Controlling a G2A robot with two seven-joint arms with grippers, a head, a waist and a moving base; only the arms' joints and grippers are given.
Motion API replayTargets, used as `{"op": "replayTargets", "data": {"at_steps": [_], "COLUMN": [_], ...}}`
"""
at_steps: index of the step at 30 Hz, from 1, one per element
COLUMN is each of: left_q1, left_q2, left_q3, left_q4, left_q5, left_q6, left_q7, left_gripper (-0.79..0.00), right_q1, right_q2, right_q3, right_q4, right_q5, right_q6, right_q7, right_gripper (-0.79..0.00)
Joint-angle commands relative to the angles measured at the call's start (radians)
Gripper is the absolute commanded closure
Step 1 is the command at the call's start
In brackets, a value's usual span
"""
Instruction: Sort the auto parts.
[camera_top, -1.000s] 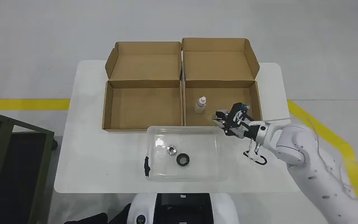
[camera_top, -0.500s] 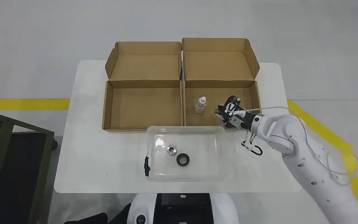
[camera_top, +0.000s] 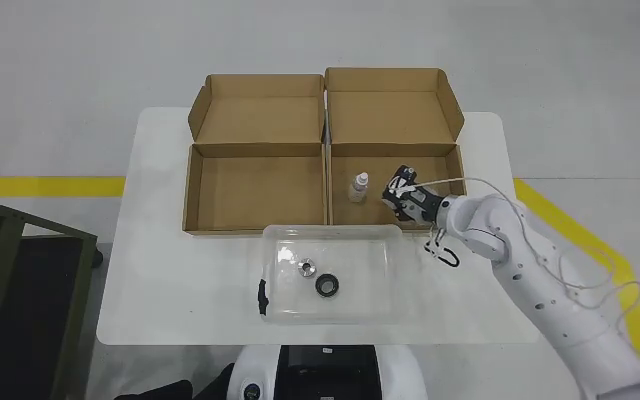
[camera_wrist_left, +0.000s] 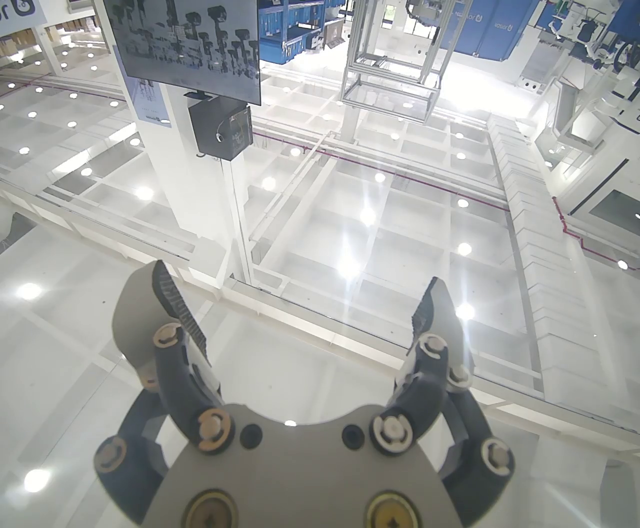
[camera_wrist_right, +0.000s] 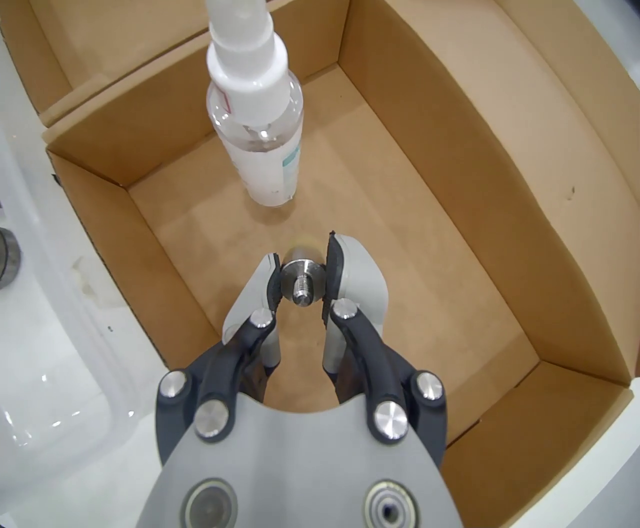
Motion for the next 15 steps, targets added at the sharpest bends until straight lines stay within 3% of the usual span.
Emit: {"op": "replayTargets", "data": {"at_steps": [1, 9, 15], "left_q1": [0.0, 0.0, 0.0], "left_q2": [0.0, 0.0, 0.0], "left_q3": [0.0, 0.0, 0.0], "left_q4": [0.0, 0.0, 0.0], "left_q5": [0.0, 0.0, 0.0], "left_q6": [0.0, 0.0, 0.0], "left_q7": [0.0, 0.0, 0.0], "left_gripper": [-0.785, -0.785, -0.785], "right_q1": [0.006, 0.029, 0.044], "right_q2": [-0.004, -0.019, -0.03], "right_q3": [-0.007, -0.022, -0.026], "right_q4": [0.01, 0.036, 0.043], "right_q5": [-0.004, -0.02, -0.033], "right_q6": [0.004, 0.013, 0.026], "right_q7": [-0.001, -0.007, -0.027], "right_gripper": [-0.089, -0.351, -0.379]}}
